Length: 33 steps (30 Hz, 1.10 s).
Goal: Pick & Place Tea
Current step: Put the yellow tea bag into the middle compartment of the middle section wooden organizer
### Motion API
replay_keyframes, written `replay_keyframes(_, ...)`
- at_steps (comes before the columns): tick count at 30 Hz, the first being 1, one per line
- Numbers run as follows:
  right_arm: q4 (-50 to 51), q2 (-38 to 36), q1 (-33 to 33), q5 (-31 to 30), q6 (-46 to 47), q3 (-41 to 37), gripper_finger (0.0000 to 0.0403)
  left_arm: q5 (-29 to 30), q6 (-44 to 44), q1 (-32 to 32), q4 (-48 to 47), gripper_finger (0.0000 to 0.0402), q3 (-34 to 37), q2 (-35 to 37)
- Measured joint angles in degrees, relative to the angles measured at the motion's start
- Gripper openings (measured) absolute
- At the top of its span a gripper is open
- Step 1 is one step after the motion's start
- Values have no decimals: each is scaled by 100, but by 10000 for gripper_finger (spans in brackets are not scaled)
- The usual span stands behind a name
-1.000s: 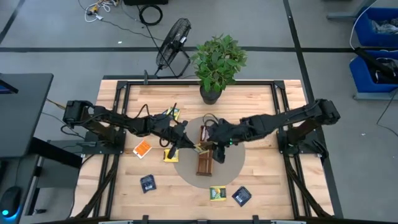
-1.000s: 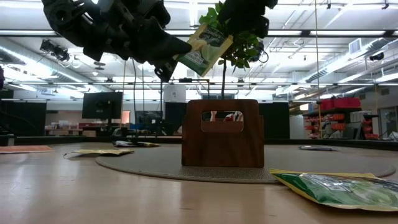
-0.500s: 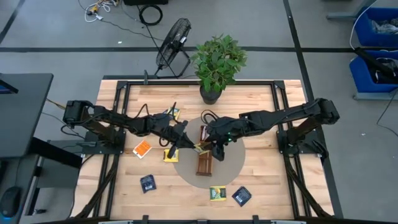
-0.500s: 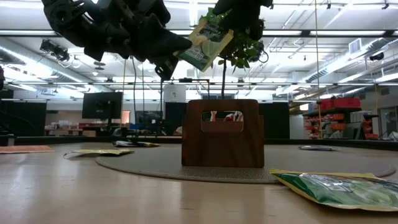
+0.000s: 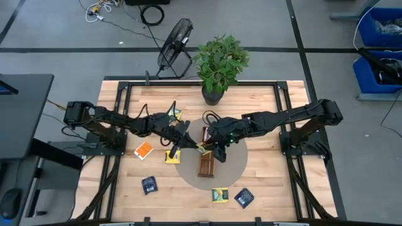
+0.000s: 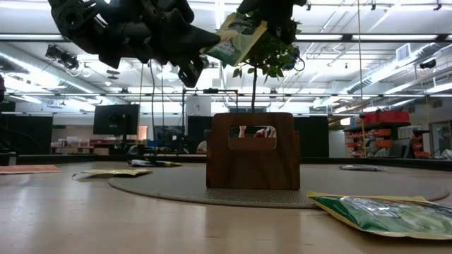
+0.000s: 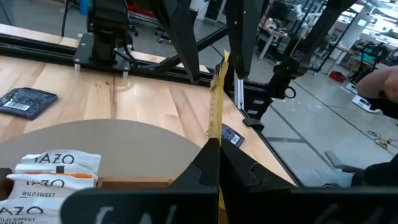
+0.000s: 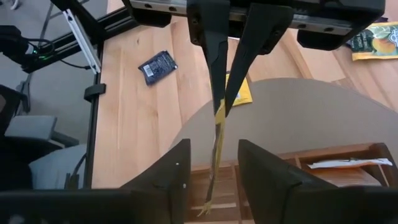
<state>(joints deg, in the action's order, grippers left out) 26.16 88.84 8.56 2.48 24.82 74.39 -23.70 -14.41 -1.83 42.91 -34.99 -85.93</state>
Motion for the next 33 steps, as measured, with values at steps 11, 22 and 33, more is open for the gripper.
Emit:
replay_keyframes(11, -17, 2, -28, 12, -291, 0, 25, -9, 4, 0, 12, 2, 1, 0)
replay_keyframes(22, 0, -24, -24, 8, -34, -5, 3, 157, 451, 0, -137, 34, -1, 18)
replay_keyframes(33, 573, -140, -24, -46, 1363, -7, 1, 222, 1099, 16, -485, 118, 264, 52)
